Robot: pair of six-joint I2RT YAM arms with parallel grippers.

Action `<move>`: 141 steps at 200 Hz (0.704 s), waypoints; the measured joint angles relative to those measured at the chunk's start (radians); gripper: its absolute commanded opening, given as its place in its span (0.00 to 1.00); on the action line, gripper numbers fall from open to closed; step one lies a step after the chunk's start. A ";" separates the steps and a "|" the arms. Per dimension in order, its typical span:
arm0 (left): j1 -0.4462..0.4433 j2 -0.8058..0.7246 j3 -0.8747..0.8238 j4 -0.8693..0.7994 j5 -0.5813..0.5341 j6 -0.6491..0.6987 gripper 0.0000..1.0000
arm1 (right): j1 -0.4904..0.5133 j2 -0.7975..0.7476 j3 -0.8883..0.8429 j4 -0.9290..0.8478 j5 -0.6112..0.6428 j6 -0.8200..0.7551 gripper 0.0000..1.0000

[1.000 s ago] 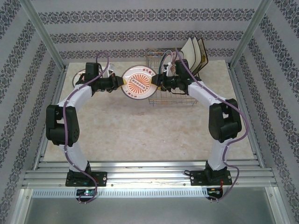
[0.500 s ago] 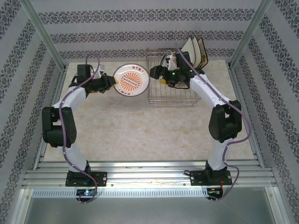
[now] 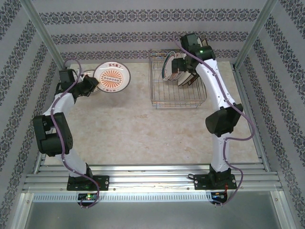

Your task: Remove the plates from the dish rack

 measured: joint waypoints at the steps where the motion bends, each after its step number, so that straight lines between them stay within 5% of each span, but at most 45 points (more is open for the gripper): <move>1: 0.002 0.000 0.000 0.000 -0.002 -0.001 0.00 | 0.000 0.002 0.000 -0.003 0.001 -0.001 0.98; 141: 0.134 0.161 0.090 -0.003 -0.201 -0.005 0.00 | -0.001 -0.017 -0.224 -0.040 -0.002 -0.047 0.98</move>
